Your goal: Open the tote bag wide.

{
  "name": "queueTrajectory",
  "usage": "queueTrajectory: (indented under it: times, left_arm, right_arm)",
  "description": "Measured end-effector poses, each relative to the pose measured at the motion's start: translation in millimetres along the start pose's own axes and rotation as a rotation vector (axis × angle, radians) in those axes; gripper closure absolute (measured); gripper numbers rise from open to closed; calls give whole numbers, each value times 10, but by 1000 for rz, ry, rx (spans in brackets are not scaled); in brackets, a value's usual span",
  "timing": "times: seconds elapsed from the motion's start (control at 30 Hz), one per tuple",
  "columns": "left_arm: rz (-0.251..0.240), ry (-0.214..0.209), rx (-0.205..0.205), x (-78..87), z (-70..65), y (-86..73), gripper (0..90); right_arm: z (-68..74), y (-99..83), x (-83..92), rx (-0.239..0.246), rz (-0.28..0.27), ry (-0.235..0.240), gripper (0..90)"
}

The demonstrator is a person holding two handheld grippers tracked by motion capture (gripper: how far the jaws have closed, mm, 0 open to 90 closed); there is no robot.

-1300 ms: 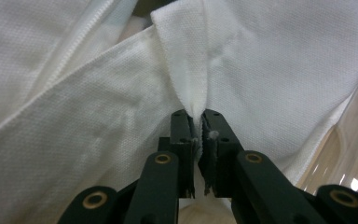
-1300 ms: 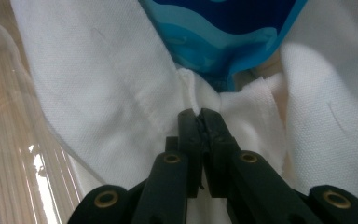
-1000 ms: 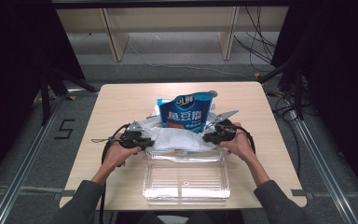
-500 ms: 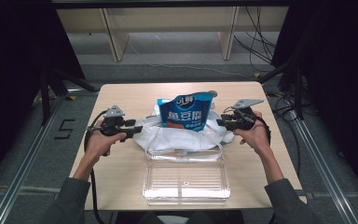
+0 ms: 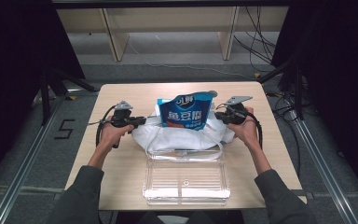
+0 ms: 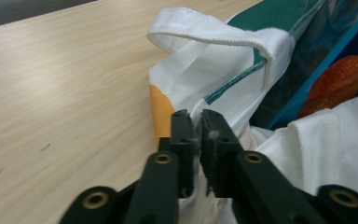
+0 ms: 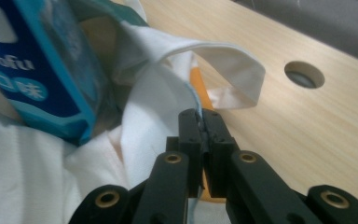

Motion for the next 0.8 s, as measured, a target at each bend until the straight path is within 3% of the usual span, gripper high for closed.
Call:
queueTrajectory:
  times: [0.13, 0.17, 0.23, 0.33, 0.37, 0.47, 0.53, 0.63, 0.67, 0.7, 0.77, 0.8]
  left_arm:
    - [30, 6, 20, -88, 47, -93, 863]
    - [63, 6, -2, -98, 51, -115, 863]
    - [83, 36, -23, -179, 32, -164, 865]
    - [94, 30, -7, -189, 32, -178, 864]
    - [74, 35, -16, -190, 38, -174, 864]
    - [83, 26, -30, -136, 35, -161, 835]
    - [70, 26, -23, -88, 32, -143, 760]
    - [39, 10, -9, 2, 4, -96, 688]
    - [9, 7, 10, 23, -26, -70, 644]
    - [-594, -13, 417, -204, -311, 322, 574]
    - [-610, -34, 431, -165, -358, 367, 545]
    - [-554, -18, 383, -109, -361, 339, 538]
  right_arm:
    - [-9, -122, -107, -4, 40, 23, 889]
    - [14, -150, -166, -16, 31, 12, 888]
    - [35, -269, -261, 33, 106, 6, 888]
    - [66, -326, -326, 17, 119, 5, 888]
    - [57, -341, -334, 31, 129, 13, 887]
    - [51, -290, -285, -8, 100, 11, 866]
    - [-22, -220, -190, -9, 64, 6, 782]
    - [-38, -163, -118, -30, 44, -1, 732]
    - [-38, -135, -75, -42, 37, -1, 704]
    - [-21, -77, 13, -60, 24, 15, 672]
    - [-16, -49, 60, -66, 20, 15, 655]
    - [-13, -23, 94, -64, 9, 18, 638]
Point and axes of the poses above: each handheld gripper's, and its own axes: x roughly backward along the jaws, y roughly out of its top, z roughly to its left, the point moved 5 cm from there along -x, roughly forward along the jaws, and after that the axes turned 14 degrees about -y, right-handed, at the moved point
